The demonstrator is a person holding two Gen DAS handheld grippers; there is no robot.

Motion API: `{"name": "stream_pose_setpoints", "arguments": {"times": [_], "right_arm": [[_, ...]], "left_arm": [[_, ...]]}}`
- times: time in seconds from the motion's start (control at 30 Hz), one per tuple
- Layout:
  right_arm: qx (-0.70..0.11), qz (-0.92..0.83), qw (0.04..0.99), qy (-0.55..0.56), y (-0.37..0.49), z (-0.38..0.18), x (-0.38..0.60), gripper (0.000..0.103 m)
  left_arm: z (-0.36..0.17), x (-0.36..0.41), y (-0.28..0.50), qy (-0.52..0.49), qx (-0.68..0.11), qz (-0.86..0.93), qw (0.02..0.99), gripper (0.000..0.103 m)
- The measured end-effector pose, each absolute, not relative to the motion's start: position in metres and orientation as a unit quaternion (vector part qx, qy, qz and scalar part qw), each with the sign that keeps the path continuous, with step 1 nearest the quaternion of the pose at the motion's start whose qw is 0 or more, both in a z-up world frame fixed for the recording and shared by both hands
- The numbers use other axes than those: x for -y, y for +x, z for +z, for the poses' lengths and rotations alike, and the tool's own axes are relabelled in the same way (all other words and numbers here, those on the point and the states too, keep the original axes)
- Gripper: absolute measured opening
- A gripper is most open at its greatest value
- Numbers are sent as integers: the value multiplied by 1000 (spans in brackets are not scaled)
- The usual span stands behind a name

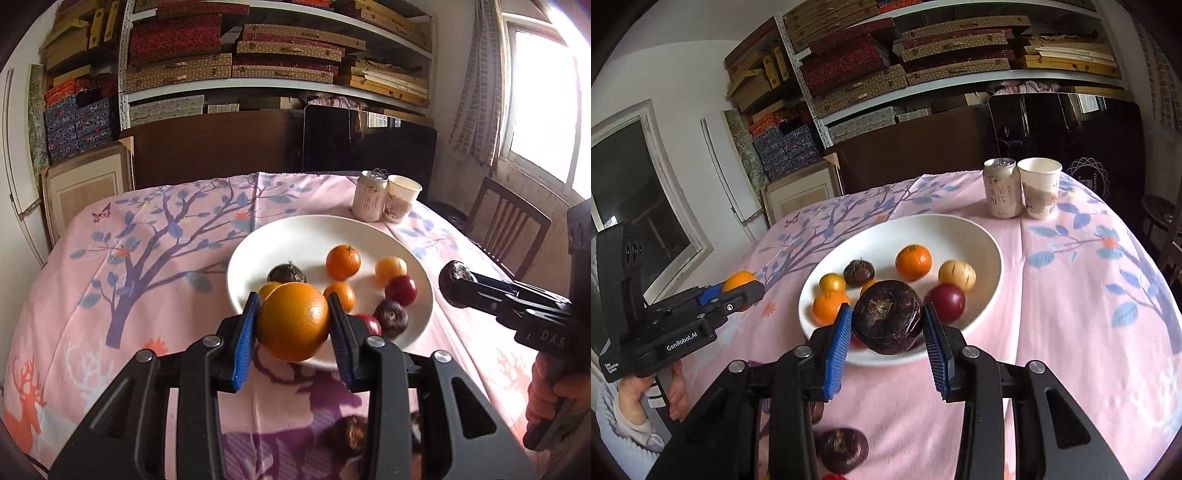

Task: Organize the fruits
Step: 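Carry the orange onto the plate with the left tool while the right tool places a dark fruit there, then grasp a dark brown fruit with the left tool while the right tool grasps another dark fruit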

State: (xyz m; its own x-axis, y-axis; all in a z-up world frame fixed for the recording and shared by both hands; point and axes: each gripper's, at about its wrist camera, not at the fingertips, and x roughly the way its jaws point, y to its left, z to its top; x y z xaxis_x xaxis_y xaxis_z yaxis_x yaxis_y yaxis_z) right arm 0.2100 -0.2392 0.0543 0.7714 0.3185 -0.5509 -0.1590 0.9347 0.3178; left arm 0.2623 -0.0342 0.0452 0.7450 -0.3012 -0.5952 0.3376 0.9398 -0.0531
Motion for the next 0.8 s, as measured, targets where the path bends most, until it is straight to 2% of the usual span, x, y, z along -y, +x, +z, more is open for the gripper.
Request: {"name": "stream_pose_setpoints", "arguments": {"times": [0.2, 0.27, 0.3, 0.33, 0.4, 0.47, 0.53, 0.8], "right_arm": [[-328, 123, 923, 159, 268, 32, 233, 40], [-338, 125, 918, 166, 275, 21, 235, 47], [-337, 121, 919, 164, 275, 19, 238, 61], [-331, 112, 923, 162, 272, 19, 242, 63], [-324, 104, 926, 167, 269, 21, 248, 63], [-320, 106, 924, 179, 263, 22, 252, 64], [-319, 106, 923, 186, 255, 21, 254, 70], [-333, 89, 912, 221, 216, 6, 276, 76]], "left_arm": [[22, 51, 315, 11, -337, -155, 929, 36], [11, 51, 323, 10, -343, -146, 928, 49], [7, 51, 322, 23, -343, -140, 929, 67], [5, 51, 319, 36, -337, -134, 931, 74], [7, 46, 313, 45, -326, -126, 936, 76], [13, 39, 307, 31, -320, -132, 938, 84], [17, 35, 297, 27, -310, -132, 941, 91], [5, 23, 255, 46, -316, -132, 939, 95]]}}
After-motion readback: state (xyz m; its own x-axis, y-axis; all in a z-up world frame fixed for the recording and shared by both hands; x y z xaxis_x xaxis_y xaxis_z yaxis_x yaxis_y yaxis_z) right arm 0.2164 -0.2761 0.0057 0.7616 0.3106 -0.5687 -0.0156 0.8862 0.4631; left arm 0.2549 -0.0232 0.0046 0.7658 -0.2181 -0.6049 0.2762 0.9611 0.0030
